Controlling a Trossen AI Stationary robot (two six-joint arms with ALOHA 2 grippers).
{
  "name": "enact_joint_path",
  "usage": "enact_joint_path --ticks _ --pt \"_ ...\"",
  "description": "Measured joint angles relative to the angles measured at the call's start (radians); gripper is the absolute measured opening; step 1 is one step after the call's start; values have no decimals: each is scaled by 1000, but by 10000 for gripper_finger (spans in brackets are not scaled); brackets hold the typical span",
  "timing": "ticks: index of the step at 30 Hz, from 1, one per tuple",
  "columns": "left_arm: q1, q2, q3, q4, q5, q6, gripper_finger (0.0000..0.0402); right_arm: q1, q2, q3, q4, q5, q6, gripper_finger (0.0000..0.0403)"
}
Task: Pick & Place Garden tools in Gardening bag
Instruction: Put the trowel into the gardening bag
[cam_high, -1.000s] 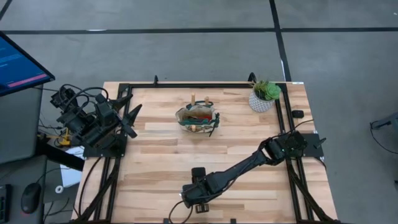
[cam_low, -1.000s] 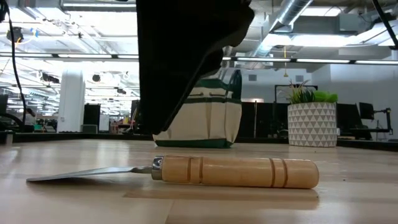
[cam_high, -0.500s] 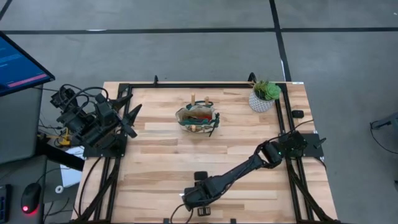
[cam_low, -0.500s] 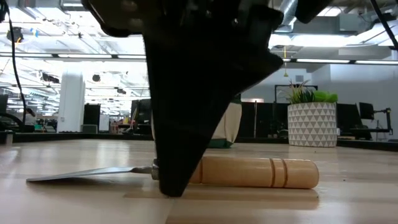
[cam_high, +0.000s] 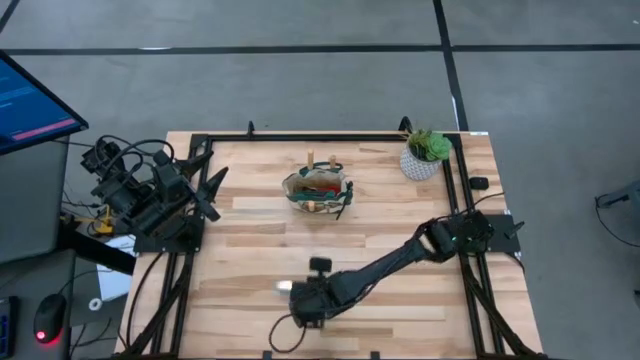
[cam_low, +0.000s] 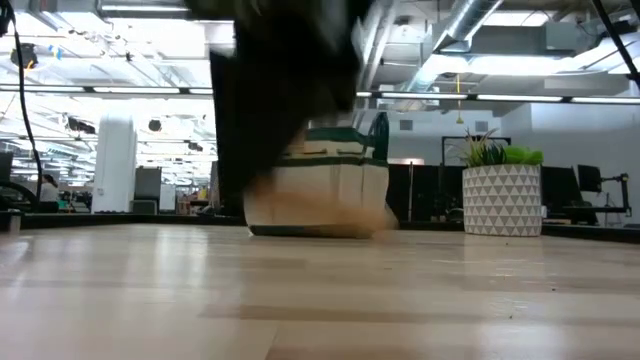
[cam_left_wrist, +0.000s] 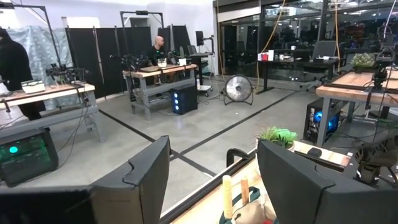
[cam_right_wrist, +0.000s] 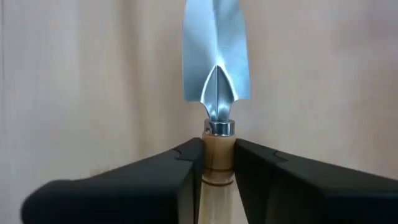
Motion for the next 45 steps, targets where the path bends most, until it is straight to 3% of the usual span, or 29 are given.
enact_joint_path --ticks 9,14,18,22,33,36,40,43,45 --pt "0 0 0 0 0 0 213 -64 -225 2 -50 491 6 56" --pt "0 0 0 0 0 0 213 -107 -313 9 -208 777 210 56" --pt "0 0 0 0 0 0 213 -124 -321 5 -423 885 470 56" --pt "0 0 0 0 0 0 213 -119 -328 -6 -662 997 873 56" --pt "0 -1 0 0 0 46 213 -29 -478 -388 -631 1113 1399 56" --pt "0 -1 0 0 0 49 213 -19 -526 -472 -565 1102 1424 56" --pt "0 -2 0 0 0 76 213 -43 -544 -527 -374 1096 1313 56" --pt "0 -2 0 0 0 78 213 -76 -548 -532 -165 1077 1105 56" --pt "0 -2 0 0 0 78 213 -106 -538 -533 22 1013 854 56"
